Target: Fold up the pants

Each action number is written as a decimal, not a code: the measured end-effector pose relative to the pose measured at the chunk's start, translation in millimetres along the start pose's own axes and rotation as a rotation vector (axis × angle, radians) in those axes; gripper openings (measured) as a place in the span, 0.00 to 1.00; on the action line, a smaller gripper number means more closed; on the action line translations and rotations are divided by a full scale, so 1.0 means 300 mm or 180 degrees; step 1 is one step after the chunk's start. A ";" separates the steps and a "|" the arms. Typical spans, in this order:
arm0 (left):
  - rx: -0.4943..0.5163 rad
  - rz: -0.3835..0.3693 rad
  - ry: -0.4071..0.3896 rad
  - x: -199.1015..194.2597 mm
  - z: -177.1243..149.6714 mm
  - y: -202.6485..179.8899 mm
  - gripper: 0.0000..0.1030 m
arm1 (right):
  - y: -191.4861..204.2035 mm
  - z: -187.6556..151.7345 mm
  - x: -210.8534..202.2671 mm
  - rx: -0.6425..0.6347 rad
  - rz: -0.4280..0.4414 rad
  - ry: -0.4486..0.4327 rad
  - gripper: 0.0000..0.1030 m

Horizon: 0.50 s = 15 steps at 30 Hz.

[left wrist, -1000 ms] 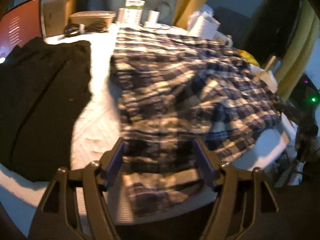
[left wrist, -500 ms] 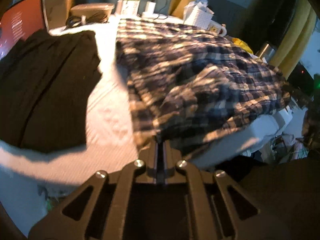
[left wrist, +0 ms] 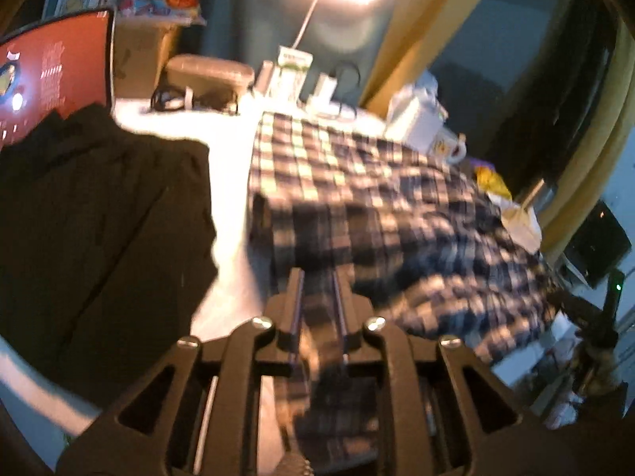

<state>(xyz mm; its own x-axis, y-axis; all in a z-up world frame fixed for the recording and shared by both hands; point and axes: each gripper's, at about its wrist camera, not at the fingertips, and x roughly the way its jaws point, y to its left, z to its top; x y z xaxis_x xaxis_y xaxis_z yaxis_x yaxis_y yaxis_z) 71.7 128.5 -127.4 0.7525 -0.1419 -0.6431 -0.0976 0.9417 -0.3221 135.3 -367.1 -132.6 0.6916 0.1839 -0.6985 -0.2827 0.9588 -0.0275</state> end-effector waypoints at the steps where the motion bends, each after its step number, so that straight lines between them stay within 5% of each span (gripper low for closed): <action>1: 0.0025 0.0040 0.0006 0.017 0.011 -0.003 0.17 | -0.001 0.004 0.004 0.0004 -0.0003 0.0000 0.54; 5: 0.0109 0.0184 0.0135 0.130 0.045 0.003 0.28 | 0.018 0.009 0.005 -0.0012 0.0041 -0.0019 0.58; 10: 0.0102 0.0267 0.0110 0.180 0.068 0.011 0.62 | 0.042 0.020 0.028 -0.0027 0.0098 0.0002 0.61; 15: 0.0182 0.0296 0.0192 0.214 0.076 -0.001 0.69 | 0.051 0.038 0.047 -0.0019 0.0143 0.0001 0.61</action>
<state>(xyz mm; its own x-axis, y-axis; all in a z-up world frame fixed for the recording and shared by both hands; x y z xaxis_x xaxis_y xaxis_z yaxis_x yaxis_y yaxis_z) 135.1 126.1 -152.7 0.7011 -0.0695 -0.7096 -0.1267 0.9672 -0.2200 148.3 -347.4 -134.7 0.6778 0.2267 -0.6994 -0.3175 0.9483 -0.0004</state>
